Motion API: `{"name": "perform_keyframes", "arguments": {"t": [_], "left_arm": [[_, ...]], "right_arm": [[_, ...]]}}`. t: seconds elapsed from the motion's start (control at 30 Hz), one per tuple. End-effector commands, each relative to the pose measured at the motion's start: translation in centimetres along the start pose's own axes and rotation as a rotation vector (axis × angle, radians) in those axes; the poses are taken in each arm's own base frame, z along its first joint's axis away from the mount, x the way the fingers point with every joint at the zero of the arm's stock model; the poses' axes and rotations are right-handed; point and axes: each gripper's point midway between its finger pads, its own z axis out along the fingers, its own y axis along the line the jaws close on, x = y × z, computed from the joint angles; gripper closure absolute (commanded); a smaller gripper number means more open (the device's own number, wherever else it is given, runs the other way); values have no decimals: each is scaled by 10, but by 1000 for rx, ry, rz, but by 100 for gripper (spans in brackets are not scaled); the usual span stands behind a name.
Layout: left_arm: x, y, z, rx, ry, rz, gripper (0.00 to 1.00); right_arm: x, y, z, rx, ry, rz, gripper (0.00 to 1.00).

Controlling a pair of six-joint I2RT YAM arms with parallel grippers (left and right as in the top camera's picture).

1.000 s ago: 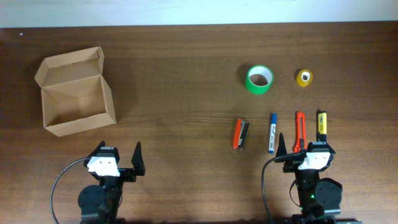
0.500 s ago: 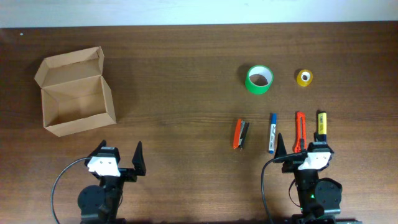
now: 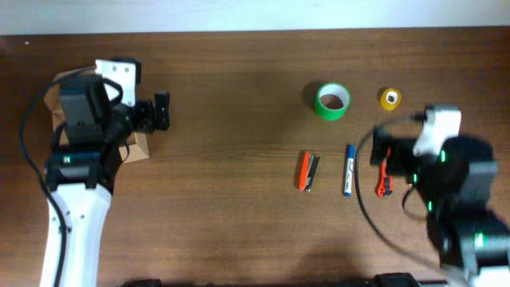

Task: Pack container
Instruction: 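Move the left gripper to the cardboard box's left edge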

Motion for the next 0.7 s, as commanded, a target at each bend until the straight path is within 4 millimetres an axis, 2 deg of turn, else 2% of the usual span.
{"name": "perform_keyframes", "arguments": {"t": [0.0, 0.1, 0.2, 0.3, 0.33, 0.4, 0.43, 0.53, 0.6, 0.67], "left_arm": [[-17, -3, -12, 9, -16, 31, 0], [-8, -7, -27, 16, 40, 32, 0], [9, -7, -30, 14, 111, 22, 0], [38, 20, -19, -126, 247, 18, 0], [53, 27, -9, -151, 313, 12, 0], [69, 33, 10, -159, 387, -23, 8], [75, 40, 27, -181, 408, -89, 17], [75, 51, 65, -196, 468, -201, 18], [72, 56, 78, -199, 525, -220, 22], [65, 70, 94, -210, 583, -243, 23]], "right_arm": [[-14, -5, 15, 31, 80, -62, 1], [-8, -5, 29, 32, 203, -99, 1], [-4, -8, 32, 39, 227, -116, 1], [1, -33, 29, 103, 251, -32, 1], [4, -41, 28, 127, 260, 0, 1], [8, -52, 25, 154, 276, 27, 1], [8, -55, 25, 162, 277, 37, 1], [21, -60, 27, 179, 338, 42, 1], [26, -60, 31, 179, 363, 42, 1], [33, -61, 37, 178, 402, 43, 1]]}}
